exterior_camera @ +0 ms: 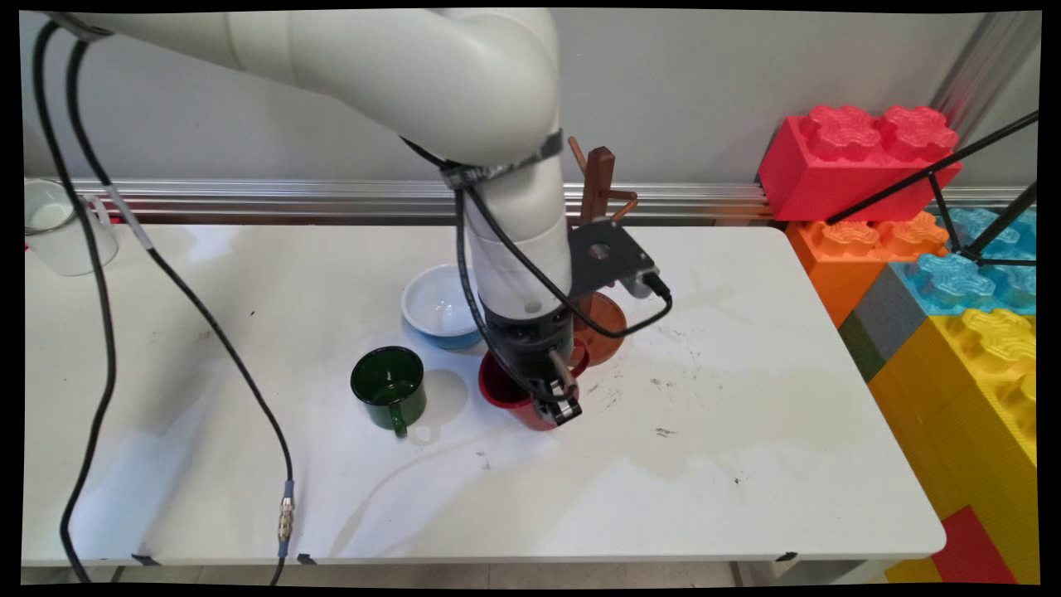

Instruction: Place the picked object on the table

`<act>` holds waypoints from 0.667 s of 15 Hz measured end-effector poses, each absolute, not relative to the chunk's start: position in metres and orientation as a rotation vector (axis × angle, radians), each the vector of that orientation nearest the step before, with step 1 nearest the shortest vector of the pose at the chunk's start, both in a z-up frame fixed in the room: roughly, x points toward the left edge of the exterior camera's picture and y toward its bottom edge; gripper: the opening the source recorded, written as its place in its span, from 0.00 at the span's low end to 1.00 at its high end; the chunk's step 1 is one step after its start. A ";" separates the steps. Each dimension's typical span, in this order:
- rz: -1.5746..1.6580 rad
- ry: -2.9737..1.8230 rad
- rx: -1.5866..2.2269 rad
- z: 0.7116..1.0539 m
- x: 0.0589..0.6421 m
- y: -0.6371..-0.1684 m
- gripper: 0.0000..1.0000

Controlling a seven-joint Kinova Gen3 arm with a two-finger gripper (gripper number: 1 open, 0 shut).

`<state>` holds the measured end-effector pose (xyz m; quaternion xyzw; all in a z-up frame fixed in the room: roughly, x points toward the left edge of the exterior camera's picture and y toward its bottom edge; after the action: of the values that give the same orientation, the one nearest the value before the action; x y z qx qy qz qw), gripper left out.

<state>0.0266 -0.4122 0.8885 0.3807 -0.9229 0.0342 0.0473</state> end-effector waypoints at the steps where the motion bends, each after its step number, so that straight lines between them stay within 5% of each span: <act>1: 0.101 -2.832 1.174 0.885 0.023 -0.413 0.00; 10: 0.079 -2.914 1.274 0.845 -0.008 -0.430 0.00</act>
<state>-0.0075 -0.4301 0.8454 0.4005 -0.9158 0.0247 -0.0199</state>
